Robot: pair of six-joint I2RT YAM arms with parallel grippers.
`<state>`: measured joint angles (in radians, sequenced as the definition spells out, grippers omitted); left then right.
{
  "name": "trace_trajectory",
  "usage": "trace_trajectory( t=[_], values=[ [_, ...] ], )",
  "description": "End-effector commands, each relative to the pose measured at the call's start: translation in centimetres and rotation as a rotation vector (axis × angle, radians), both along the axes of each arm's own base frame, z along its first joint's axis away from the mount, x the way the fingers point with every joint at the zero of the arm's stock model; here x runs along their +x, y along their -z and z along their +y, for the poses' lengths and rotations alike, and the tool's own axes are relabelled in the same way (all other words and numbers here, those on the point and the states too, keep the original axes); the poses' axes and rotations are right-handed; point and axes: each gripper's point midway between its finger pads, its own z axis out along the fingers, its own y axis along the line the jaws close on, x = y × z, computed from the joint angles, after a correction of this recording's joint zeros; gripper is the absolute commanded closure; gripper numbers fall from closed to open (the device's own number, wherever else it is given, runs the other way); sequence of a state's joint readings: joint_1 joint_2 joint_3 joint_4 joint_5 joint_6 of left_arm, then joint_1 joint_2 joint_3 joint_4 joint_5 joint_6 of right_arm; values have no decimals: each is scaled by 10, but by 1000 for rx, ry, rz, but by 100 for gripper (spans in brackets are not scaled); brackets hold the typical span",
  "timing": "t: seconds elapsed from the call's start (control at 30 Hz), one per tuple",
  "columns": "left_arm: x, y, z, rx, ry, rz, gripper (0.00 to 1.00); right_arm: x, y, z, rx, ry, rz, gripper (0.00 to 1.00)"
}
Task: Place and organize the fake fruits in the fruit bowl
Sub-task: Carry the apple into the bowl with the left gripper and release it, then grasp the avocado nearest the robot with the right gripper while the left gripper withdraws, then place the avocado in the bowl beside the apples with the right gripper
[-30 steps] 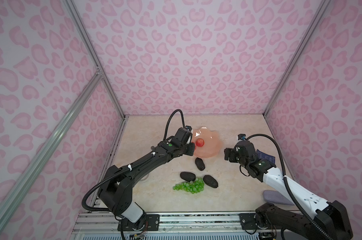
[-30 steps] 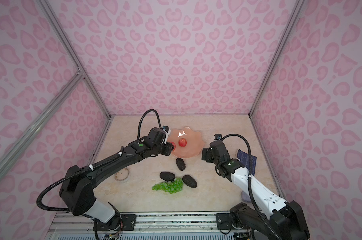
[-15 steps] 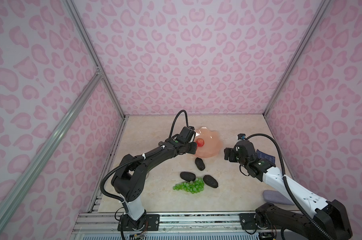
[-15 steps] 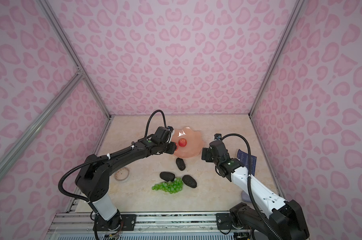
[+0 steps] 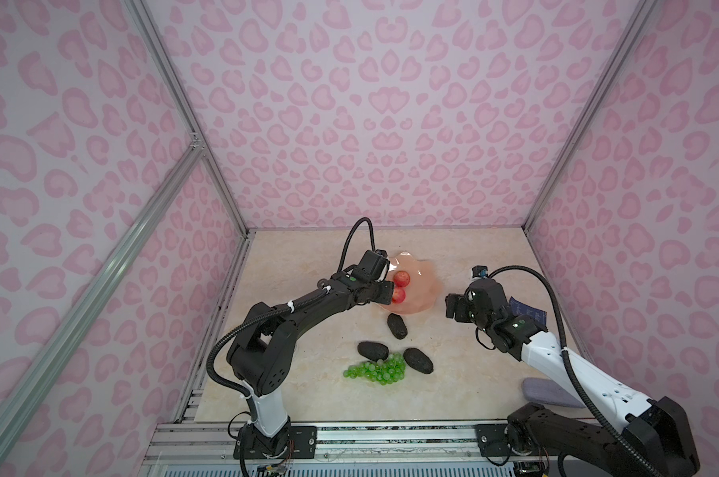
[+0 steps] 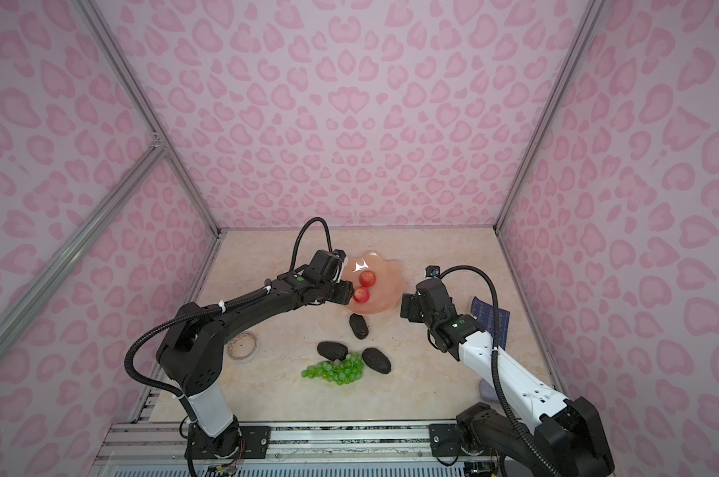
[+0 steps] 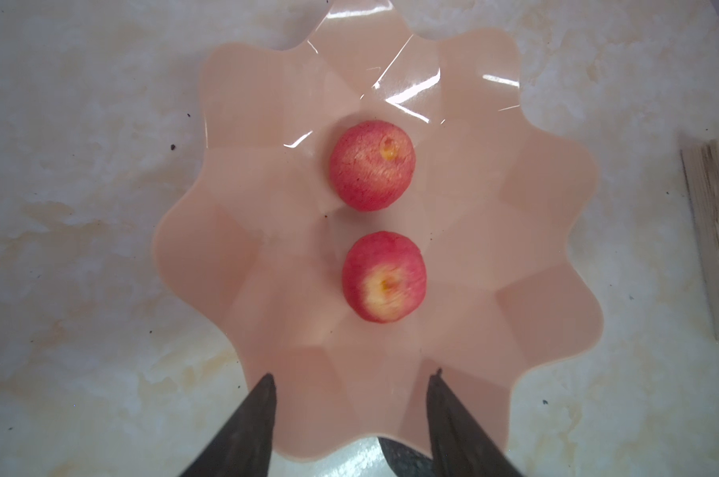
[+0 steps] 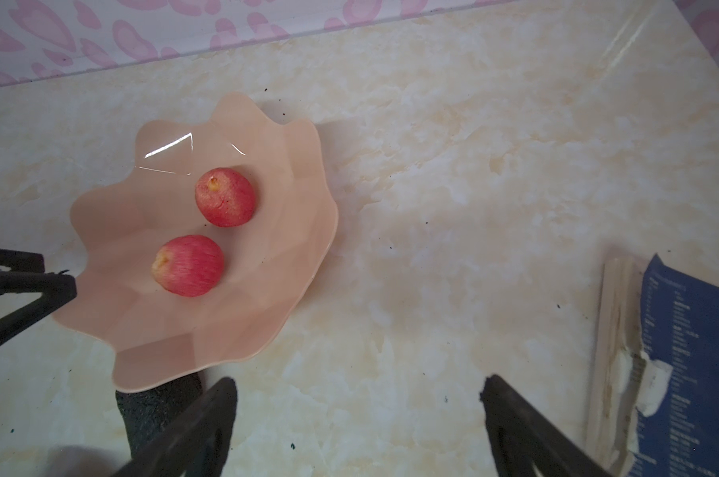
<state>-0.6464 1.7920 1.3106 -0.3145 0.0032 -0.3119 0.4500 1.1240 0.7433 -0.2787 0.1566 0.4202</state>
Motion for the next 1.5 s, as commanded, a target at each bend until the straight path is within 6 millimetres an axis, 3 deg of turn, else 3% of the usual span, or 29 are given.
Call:
trace_trajectory(
  t=[0.0,0.13,0.23,0.4,0.5,0.67,0.9,0.97,1.13,1.27,1.37,1.47],
  values=[
    [5,-27,0,-25,2,-72,40,0,2,2,-11,-22,5,8],
    [3,-62,7,-58,-5,-157,40,-9,10,23,-8,-160,46,9],
    [-2,-101,22,-73,-32,-260,40,-24,21,42,-52,-268,98,10],
    [-25,-156,63,-83,-104,-433,39,-71,51,79,-102,-431,207,10],
    [-43,-171,92,-88,-165,-498,38,-97,70,93,-90,-487,256,10],
    [-76,-170,139,-105,-275,-567,32,-123,91,105,-123,-541,293,11],
    [-109,-135,175,-122,-359,-539,18,-116,109,116,-158,-529,315,17],
    [-113,-129,180,-122,-376,-528,15,-116,115,121,-146,-528,329,24],
    [-121,-120,192,-119,-412,-533,11,-119,121,114,-172,-483,338,53],
    [-124,-115,191,-128,-407,-518,9,-124,100,88,-192,-413,310,63],
    [-125,-108,188,-137,-395,-497,8,-114,60,66,-189,-304,205,64],
    [-126,-101,187,-146,-396,-482,6,-92,14,62,-126,-259,66,65]
  ],
)
